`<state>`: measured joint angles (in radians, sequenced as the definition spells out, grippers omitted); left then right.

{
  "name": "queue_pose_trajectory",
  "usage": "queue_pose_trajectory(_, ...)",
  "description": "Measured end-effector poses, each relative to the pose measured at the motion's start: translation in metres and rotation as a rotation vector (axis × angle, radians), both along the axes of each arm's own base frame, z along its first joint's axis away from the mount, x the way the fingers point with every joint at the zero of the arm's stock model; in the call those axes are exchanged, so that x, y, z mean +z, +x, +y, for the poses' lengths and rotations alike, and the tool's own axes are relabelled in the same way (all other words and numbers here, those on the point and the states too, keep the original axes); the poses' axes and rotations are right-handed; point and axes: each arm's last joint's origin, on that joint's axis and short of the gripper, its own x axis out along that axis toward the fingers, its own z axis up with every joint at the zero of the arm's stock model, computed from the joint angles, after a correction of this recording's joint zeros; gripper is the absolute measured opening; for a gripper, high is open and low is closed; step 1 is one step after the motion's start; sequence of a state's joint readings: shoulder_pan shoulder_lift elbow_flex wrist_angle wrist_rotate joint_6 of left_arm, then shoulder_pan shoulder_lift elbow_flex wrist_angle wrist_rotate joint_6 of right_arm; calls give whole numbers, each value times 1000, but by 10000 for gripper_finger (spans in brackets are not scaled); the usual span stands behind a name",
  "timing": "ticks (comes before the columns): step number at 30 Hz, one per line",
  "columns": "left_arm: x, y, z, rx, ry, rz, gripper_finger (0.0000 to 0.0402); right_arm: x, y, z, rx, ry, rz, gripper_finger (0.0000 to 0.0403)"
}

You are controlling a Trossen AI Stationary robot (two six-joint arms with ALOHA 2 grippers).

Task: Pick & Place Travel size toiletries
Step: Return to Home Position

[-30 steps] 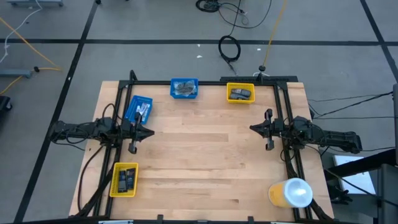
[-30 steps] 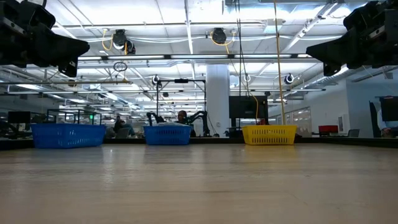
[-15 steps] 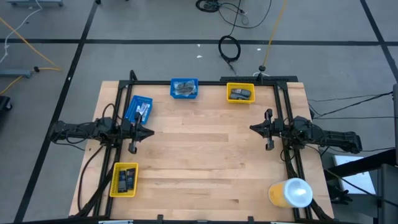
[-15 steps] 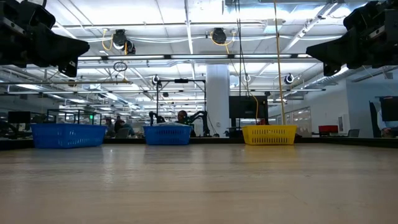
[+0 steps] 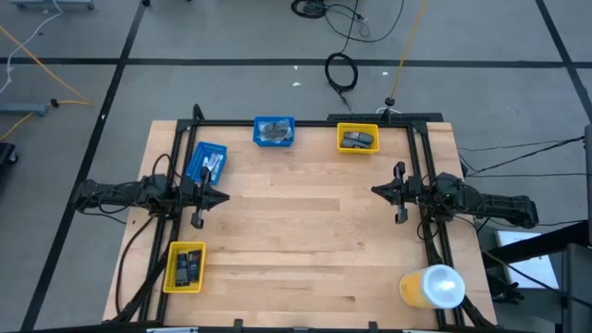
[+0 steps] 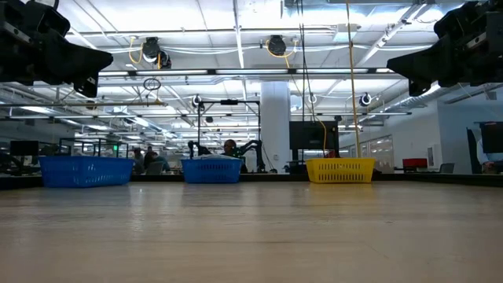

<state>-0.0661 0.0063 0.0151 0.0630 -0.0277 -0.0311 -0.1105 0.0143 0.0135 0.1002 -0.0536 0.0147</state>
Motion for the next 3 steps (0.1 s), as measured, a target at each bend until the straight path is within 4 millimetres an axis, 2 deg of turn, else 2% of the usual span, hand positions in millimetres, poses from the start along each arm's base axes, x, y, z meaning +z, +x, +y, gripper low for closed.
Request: queue_pose_trajectory(3, 0, 0, 0, 0, 0, 0, 2, 0, 0, 0, 0, 0, 0, 4)
